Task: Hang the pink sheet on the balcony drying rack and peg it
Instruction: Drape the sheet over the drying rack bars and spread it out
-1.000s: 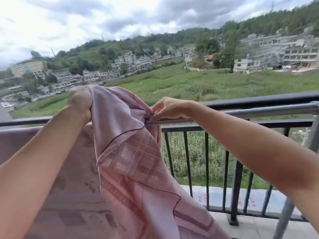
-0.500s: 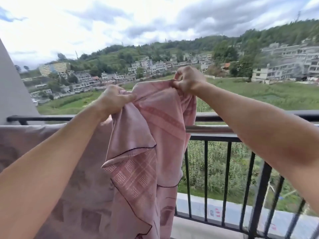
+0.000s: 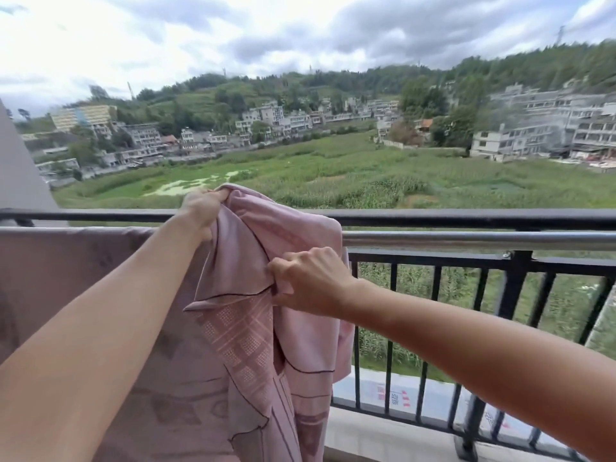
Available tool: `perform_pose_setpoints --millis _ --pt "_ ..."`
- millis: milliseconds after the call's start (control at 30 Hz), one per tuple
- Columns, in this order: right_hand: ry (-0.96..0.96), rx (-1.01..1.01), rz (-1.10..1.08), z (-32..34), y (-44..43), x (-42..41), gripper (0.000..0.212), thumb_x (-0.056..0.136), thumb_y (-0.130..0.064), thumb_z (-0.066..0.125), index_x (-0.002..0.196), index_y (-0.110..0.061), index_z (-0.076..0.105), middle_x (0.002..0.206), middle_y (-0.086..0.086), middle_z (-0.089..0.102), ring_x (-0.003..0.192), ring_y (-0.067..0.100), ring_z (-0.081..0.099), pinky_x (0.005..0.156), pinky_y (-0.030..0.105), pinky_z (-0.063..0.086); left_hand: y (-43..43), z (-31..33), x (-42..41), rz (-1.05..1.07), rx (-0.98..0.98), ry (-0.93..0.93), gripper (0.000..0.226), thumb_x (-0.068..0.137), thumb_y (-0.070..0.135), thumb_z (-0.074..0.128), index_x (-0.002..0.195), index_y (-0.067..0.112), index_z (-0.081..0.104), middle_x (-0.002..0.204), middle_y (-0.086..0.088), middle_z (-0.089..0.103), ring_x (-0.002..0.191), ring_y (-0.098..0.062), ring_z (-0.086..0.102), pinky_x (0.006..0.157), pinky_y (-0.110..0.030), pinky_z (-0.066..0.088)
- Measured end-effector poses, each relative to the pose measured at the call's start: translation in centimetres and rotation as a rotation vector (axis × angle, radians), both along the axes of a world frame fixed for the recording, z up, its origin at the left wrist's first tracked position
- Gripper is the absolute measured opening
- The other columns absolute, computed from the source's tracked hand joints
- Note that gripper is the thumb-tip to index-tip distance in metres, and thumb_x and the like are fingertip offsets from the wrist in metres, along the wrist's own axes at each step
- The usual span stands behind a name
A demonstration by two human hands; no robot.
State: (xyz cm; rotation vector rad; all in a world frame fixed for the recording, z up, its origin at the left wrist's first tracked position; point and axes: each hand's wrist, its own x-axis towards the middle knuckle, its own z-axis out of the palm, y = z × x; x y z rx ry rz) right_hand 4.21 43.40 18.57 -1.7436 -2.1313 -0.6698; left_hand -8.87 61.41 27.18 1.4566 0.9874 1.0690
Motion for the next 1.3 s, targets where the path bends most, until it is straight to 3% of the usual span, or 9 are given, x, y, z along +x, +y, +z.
perform_pose_setpoints --millis 200,333,467,533,667,833,933,1067,1300 --pt "0.427 0.090 -0.005 2.5 2.5 -1.1 0.021 0.087 -0.033 0.052 0.092 -0.026 0.070 0.094 -0.004 0.072 0.086 0.027 0.066 0.066 0.036 0.050 -0.4 0.6 -3.1 0.089 0.058 -0.007 0.015 0.090 0.021 0.067 0.091 0.012 0.055 0.081 -0.007 0.062 0.055 -0.012 0.062 0.053 -0.025 0.052" --pt "0.942 0.125 0.076 10.6 3.8 1.1 0.011 0.086 -0.022 0.056 0.077 -0.022 0.062 0.084 0.006 0.071 0.080 0.027 0.067 0.073 0.049 0.056 -4.4 0.8 -4.1 0.193 0.278 0.127 0.040 0.085 0.054 0.062 0.098 0.018 0.051 0.090 -0.002 0.061 0.073 -0.014 0.057 0.062 -0.028 0.044" --pt "1.135 0.095 0.051 17.1 6.9 3.8 0.015 0.092 -0.014 0.059 0.080 -0.004 0.063 0.084 0.017 0.067 0.073 0.029 0.066 0.072 0.055 0.058 -9.9 -1.3 -1.5 0.024 0.515 0.363 0.071 0.056 0.084 0.060 0.098 0.027 0.049 0.100 0.004 0.058 0.087 -0.012 0.057 0.071 -0.033 0.046" --pt "1.122 0.097 0.013 18.3 8.1 4.8 0.019 0.092 -0.014 0.060 0.091 0.003 0.066 0.083 0.014 0.063 0.072 0.023 0.060 0.071 0.050 0.057 -10.4 -2.6 1.1 0.117 0.635 0.534 0.055 0.064 0.070 0.069 0.094 0.027 0.051 0.102 0.004 0.052 0.090 -0.017 0.055 0.074 -0.036 0.046" --pt "1.190 0.068 0.049 17.7 8.6 6.3 0.013 0.094 -0.014 0.060 0.082 -0.010 0.063 0.077 0.008 0.063 0.070 0.021 0.059 0.059 0.035 0.054 -6.2 -2.0 3.2 0.241 0.704 0.363 0.025 0.078 0.020 0.055 0.057 0.019 0.041 0.065 -0.011 0.048 0.065 -0.027 0.050 0.056 -0.029 0.028" --pt "0.718 0.074 -0.039 12.5 4.0 9.7 0.013 0.083 -0.034 0.073 0.081 -0.023 0.066 0.074 -0.006 0.068 0.065 0.011 0.065 0.061 0.032 0.057 -2.6 2.1 2.8 0.270 0.098 -0.346 0.033 0.093 0.005 0.038 0.065 0.014 0.053 0.074 -0.008 0.060 0.067 -0.019 0.053 0.060 -0.029 0.047" --pt "0.308 -0.093 -0.103 8.3 1.9 8.3 0.048 0.075 -0.071 0.061 0.070 -0.024 0.069 0.064 -0.012 0.067 0.058 0.004 0.062 0.053 0.023 0.053 -0.6 4.1 3.8 0.279 -0.091 -0.417 0.037 0.099 0.008 0.031 0.074 0.012 0.059 0.084 -0.008 0.066 0.068 -0.021 0.061 0.066 -0.034 0.055" --pt "-0.031 0.157 -0.202 6.1 3.6 7.9 0.042 0.094 -0.046 0.050 0.066 -0.015 0.057 0.060 -0.004 0.052 0.056 0.020 0.061 0.047 0.030 0.047 -0.1 5.7 6.3 0.269 -0.146 -0.424 0.042 0.099 0.013 0.028 0.074 0.011 0.062 0.082 -0.008 0.068 0.080 -0.026 0.065 0.069 -0.033 0.056" --pt "0.207 0.358 -0.280 14.5 6.0 16.7 0.014 0.092 -0.021 0.060 0.082 -0.015 0.069 0.074 -0.001 0.067 0.061 0.017 0.058 0.050 0.018 0.033 3.4 7.2 5.7 0.485 0.337 0.090 0.037 0.101 0.024 0.042 0.114 -0.005 0.060 0.123 -0.025 0.061 0.114 -0.037 0.058 0.075 -0.036 0.041"
